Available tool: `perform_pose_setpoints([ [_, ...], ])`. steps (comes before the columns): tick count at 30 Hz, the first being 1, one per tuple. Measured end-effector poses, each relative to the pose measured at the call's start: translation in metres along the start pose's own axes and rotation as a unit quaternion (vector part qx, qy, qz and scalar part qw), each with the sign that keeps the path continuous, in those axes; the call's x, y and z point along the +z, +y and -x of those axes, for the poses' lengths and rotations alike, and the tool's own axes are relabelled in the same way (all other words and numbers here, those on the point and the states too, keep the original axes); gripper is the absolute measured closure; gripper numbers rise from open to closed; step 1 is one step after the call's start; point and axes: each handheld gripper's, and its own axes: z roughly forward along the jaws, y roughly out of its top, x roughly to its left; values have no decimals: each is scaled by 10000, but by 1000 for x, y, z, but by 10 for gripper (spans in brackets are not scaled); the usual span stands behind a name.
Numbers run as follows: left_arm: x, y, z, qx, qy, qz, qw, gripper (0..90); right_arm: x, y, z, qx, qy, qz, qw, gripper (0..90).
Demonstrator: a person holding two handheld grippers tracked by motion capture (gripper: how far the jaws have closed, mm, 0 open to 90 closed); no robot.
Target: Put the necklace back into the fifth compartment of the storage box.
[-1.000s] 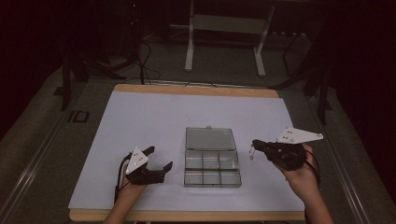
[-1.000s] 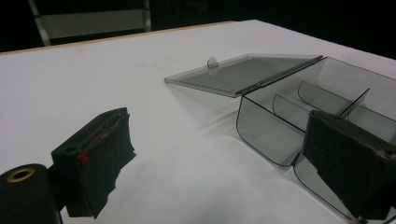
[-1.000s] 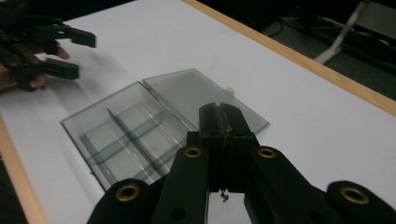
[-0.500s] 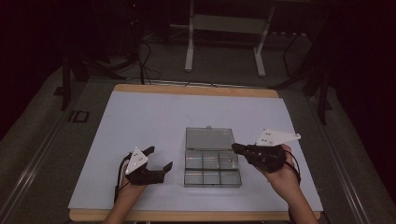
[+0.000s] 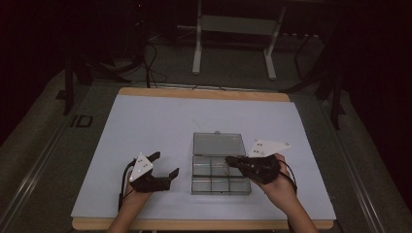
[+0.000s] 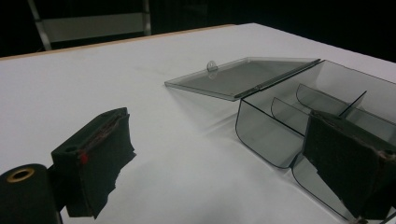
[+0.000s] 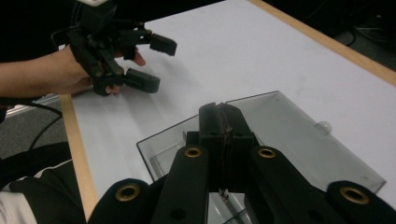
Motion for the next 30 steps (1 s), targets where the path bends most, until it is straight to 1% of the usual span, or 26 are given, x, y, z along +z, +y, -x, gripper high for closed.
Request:
perform_pose_setpoints([
  [8, 0, 0, 0, 9, -6, -12, 10000, 88, 16, -9, -4, 2, 131, -189, 9997, 889],
  [12, -1, 0, 0, 1, -7, 8, 10000, 88, 25, -16, -6, -20, 153, -352, 9993, 889],
  [16, -1, 0, 0, -6, -3, 14, 10000, 88, 33, -24, -5, 40, 189, -477, 9987, 889],
  [19, -1, 0, -1, -17, -8, 22, 10000, 88, 40, -32, -4, 80, 221, -619, 9978, 889],
  [24, -1, 0, -1, -31, -11, 16, 10000, 88, 51, -46, -3, 128, 254, -963, 9950, 889],
  [27, 0, 0, 0, -27, -17, 18, 10000, 88, 56, -54, -1, 141, 270, -1163, 9927, 889],
  [30, 0, 0, 0, -19, -16, 14, 10000, 88, 61, -60, 1, 159, 266, -1394, 9897, 888],
])
